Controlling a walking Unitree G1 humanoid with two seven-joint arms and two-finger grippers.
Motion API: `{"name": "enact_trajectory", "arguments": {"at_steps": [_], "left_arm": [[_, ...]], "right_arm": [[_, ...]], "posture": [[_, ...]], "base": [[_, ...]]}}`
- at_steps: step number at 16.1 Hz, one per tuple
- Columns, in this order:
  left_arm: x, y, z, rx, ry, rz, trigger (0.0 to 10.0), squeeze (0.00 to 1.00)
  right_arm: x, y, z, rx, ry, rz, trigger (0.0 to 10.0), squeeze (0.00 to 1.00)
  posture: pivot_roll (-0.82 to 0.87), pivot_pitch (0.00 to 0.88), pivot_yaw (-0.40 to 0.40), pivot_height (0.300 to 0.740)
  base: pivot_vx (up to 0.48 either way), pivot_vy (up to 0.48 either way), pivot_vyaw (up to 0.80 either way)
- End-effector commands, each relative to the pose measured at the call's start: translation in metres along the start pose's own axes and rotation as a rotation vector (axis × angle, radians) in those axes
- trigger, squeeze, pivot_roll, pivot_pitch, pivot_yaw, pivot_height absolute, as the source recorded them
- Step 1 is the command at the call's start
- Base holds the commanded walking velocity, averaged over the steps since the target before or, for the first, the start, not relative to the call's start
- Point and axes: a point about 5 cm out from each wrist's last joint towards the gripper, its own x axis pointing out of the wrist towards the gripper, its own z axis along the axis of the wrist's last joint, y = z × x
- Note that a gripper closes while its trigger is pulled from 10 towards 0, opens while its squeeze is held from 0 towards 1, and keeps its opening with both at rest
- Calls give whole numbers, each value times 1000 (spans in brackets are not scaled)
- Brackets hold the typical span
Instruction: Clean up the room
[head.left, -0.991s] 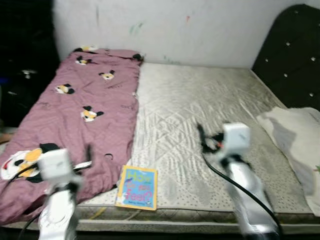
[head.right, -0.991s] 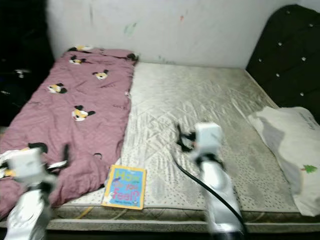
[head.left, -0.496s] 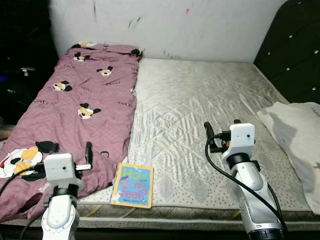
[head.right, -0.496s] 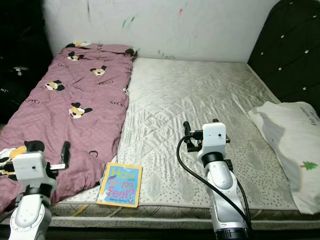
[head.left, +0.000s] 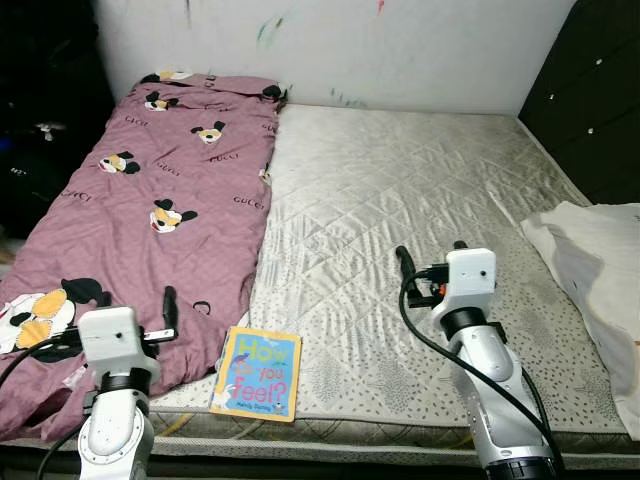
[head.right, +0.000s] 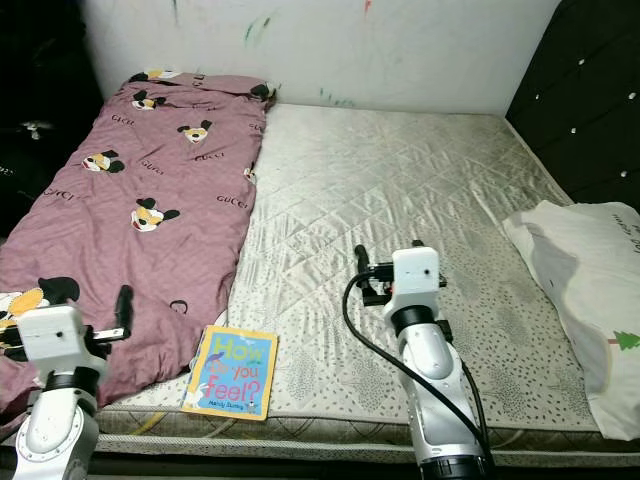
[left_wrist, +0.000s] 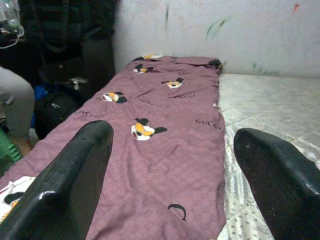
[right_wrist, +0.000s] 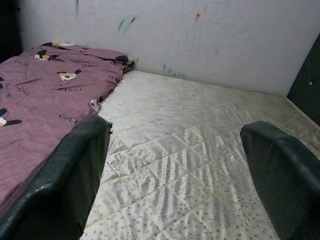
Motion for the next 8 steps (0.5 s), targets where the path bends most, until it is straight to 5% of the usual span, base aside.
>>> {"name": "enact_trajectory", "arguments": {"at_steps": [1, 5, 8], "left_arm": [[-3, 3, 2, -5, 2, 13, 10000, 0], [-9, -4, -3, 13, 51, -14, 10000, 0], [-5, -7, -2, -31, 74, -48, 10000, 0]], "right_arm": [[0, -5, -2, -1, 19, -20, 10000, 0], [-2, -4, -2, -2, 21, -11, 10000, 0], [-2, -10, -1, 0, 27, -42, 10000, 0]], "posture": [[21, 0, -44, 740], [15, 0, -42, 740], [8, 0, -36, 740]], "base": [[0, 0, -800], [0, 0, -738], [0, 0, 0]]}}
